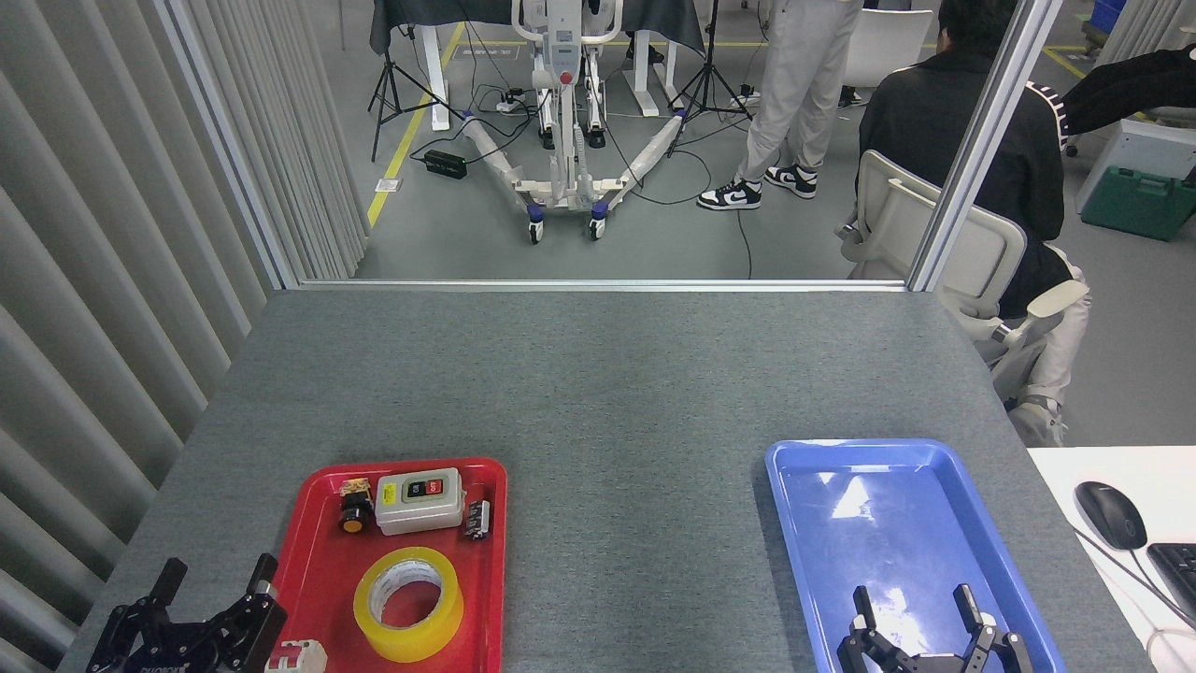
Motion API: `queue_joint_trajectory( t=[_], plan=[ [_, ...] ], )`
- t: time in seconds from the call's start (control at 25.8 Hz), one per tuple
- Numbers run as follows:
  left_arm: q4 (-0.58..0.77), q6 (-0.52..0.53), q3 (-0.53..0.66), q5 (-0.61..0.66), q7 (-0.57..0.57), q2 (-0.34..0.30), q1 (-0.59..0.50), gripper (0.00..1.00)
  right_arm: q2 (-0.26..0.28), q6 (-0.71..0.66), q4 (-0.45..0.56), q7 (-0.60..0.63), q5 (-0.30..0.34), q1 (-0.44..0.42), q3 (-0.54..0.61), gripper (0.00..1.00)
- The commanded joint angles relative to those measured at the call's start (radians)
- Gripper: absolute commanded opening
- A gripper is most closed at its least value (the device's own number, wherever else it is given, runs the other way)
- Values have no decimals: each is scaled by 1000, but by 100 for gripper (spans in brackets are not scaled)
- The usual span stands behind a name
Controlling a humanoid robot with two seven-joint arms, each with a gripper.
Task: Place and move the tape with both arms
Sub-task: 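Raise the left gripper and move it toward the yellow tape roll, then lower the left gripper onto the tape roll's rim and close it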
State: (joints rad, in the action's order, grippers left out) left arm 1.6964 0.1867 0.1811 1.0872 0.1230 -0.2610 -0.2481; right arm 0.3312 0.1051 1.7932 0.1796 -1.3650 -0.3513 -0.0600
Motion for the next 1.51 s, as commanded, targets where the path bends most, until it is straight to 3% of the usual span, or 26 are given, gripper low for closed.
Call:
queue_joint_trajectory(
  t=[0.0, 0.23, 0.39, 0.54, 0.78, 0.89, 1.09, 1.47],
  plan=[
    [0, -3, 3, -69, -5, -18, 6, 100, 0, 8, 0, 9, 1, 0, -1, 100],
    [-29, -13, -11, -105, -45, -136, 55, 99, -1, 8, 0, 12, 1, 0, -1, 100],
    [-47, -18, -91, -222, -49, -248, 90, 99, -3, 16, 0, 11, 3, 0, -1, 100],
    [-43, -16, -141, -262, -60, -291, 144, 99, -7, 22, 0, 9, 3, 0, -4, 100],
    [-41, -24, -281, -267, -244, -449, 265, 99, -14, 36, 0, 6, 4, -3, -6, 100],
    [-35, -26, -281, -283, -330, -460, 299, 99, -14, 45, 0, 8, 4, -5, -6, 100],
    [-44, -10, -318, -506, -358, -517, 286, 99, -12, 44, 0, 11, 4, -5, -8, 100],
    [-49, -81, -491, -517, -484, -500, 371, 99, -11, 39, -2, 9, 4, -3, -12, 100]
  ],
)
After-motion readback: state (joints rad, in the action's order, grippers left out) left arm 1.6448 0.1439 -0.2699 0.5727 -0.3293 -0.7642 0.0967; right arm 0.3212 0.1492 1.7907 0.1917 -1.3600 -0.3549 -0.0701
